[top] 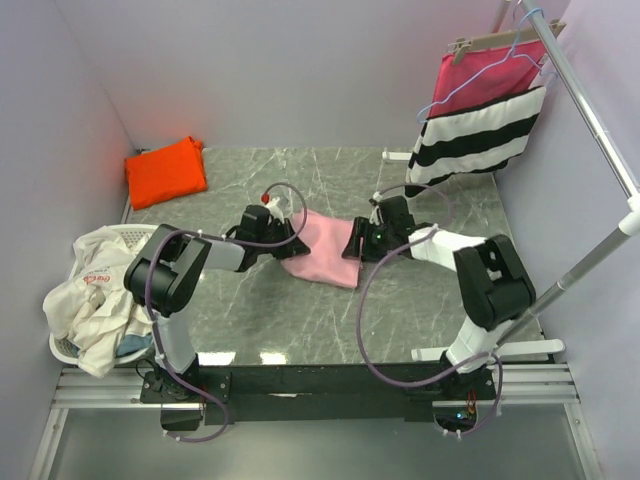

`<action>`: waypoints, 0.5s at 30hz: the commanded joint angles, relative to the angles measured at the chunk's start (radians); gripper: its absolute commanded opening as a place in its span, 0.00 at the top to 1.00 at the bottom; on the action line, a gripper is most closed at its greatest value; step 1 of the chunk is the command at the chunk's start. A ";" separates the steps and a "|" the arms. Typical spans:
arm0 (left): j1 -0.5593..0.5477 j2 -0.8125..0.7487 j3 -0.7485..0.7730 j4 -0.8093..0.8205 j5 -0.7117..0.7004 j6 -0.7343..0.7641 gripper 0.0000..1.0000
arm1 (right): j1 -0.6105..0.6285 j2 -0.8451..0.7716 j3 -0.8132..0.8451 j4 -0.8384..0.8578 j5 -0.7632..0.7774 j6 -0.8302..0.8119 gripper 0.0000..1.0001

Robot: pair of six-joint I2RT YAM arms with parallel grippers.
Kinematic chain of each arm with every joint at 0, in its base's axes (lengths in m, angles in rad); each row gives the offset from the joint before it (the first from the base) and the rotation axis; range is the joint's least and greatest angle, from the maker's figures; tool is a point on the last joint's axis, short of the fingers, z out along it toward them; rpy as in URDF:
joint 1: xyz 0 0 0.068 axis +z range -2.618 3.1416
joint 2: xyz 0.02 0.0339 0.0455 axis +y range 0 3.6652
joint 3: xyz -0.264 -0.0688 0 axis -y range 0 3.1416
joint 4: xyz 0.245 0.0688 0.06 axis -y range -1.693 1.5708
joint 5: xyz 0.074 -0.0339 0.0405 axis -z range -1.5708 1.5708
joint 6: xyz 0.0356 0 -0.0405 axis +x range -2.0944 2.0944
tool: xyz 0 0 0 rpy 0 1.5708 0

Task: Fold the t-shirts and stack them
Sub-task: Put the neatly folded tshirt into the corner of the board with the left arm

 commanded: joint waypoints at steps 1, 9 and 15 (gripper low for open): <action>0.025 -0.026 0.162 -0.144 -0.066 0.076 0.99 | 0.003 -0.181 -0.050 -0.084 0.209 -0.049 0.35; 0.161 -0.003 0.575 -0.506 -0.117 0.335 0.99 | 0.003 -0.227 -0.064 -0.092 0.226 -0.061 0.33; 0.316 0.134 0.911 -0.683 -0.149 0.474 0.99 | 0.003 -0.155 -0.013 -0.103 0.187 -0.076 0.34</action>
